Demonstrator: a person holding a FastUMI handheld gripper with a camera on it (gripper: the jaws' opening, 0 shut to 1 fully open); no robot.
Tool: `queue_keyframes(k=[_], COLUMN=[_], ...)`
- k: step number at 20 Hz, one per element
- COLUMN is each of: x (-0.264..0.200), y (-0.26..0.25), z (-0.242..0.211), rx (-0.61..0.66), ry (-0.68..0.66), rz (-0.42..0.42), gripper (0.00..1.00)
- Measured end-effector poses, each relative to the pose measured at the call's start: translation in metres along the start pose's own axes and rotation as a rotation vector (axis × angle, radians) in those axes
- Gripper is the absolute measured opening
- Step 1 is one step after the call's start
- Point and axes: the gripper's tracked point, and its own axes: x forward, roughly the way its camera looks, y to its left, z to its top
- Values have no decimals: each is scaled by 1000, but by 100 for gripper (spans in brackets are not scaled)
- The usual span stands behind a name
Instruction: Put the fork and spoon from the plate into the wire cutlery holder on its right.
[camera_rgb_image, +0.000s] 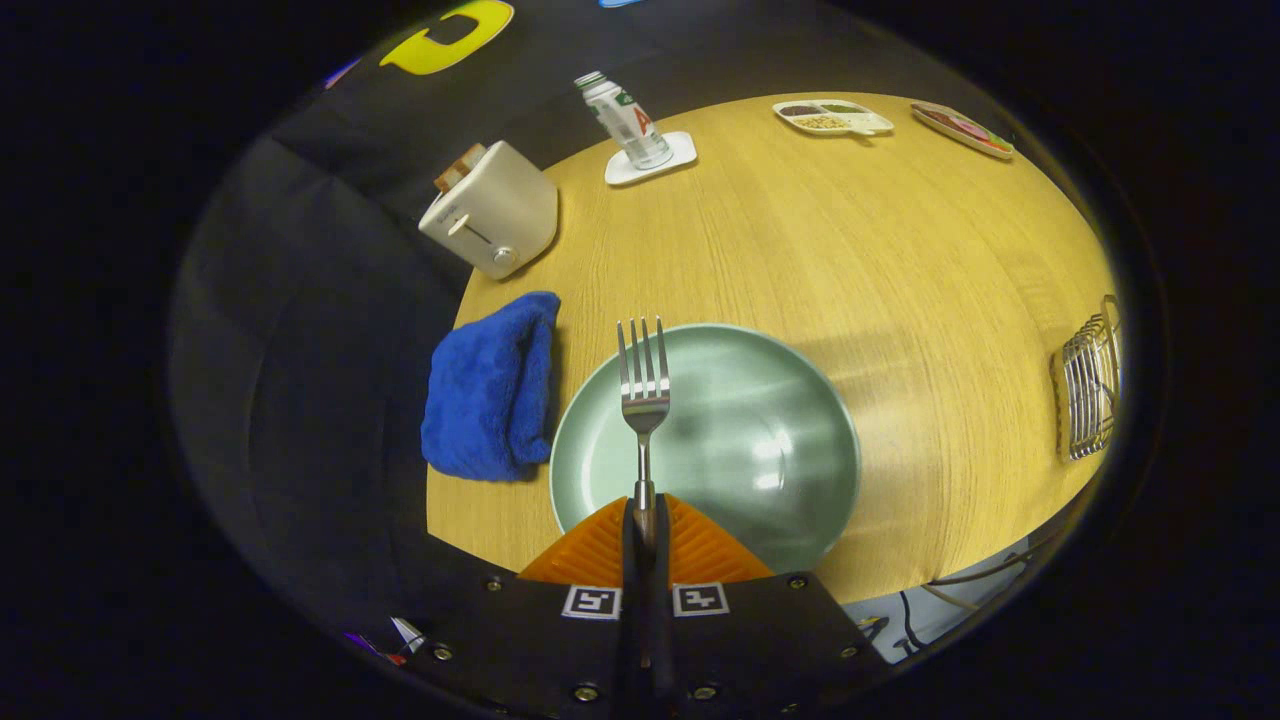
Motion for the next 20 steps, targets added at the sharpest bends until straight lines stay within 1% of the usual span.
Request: queue_keyframes(k=[5, 15, 20], x=[-33, -104, -135], y=[-28, -130, -173], z=[23, 53, 62], rx=[123, 416, 605], ry=[-106, -309, -400], rz=[-29, -144, -146], gripper=[5, 5, 5])
